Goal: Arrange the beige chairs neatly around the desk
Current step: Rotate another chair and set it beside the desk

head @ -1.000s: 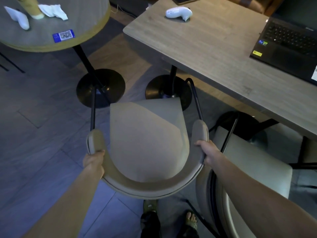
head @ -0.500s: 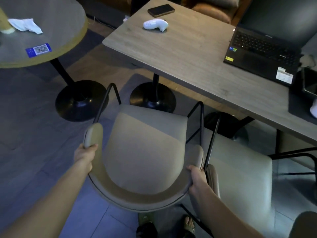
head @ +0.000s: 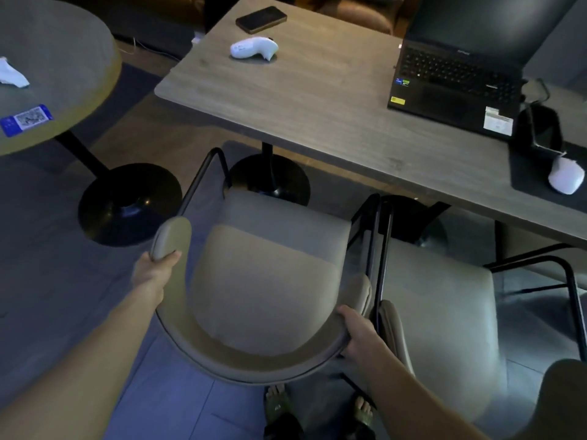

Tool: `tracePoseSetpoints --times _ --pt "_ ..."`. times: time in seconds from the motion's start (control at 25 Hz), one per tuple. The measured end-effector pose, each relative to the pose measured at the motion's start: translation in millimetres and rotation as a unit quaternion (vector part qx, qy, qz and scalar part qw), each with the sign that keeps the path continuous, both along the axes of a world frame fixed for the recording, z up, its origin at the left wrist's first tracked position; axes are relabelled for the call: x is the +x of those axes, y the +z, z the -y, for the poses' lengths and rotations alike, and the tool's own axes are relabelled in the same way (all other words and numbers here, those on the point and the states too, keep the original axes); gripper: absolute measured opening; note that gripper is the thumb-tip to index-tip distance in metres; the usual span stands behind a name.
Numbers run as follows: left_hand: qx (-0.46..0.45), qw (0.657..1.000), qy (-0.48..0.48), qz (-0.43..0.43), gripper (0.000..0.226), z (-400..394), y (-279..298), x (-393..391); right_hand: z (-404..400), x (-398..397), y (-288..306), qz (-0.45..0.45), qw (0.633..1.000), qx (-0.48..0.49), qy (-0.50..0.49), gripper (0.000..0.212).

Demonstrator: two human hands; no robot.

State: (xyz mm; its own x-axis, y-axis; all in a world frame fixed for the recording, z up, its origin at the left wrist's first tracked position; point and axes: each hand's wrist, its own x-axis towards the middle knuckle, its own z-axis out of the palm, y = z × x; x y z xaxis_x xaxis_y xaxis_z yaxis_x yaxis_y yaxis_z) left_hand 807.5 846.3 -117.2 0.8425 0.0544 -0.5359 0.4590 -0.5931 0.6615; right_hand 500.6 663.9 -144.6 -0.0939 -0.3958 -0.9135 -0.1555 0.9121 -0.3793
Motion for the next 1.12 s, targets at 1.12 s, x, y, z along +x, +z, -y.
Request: tracePoseSetpoints --times 1.12 --pt "0.192 0.979 0.053 -0.041 0.056 -22.7 12.4 -64.5 -0.4 7.8 37.4 -0.073 0.988 -0.034 0.135 0.049"
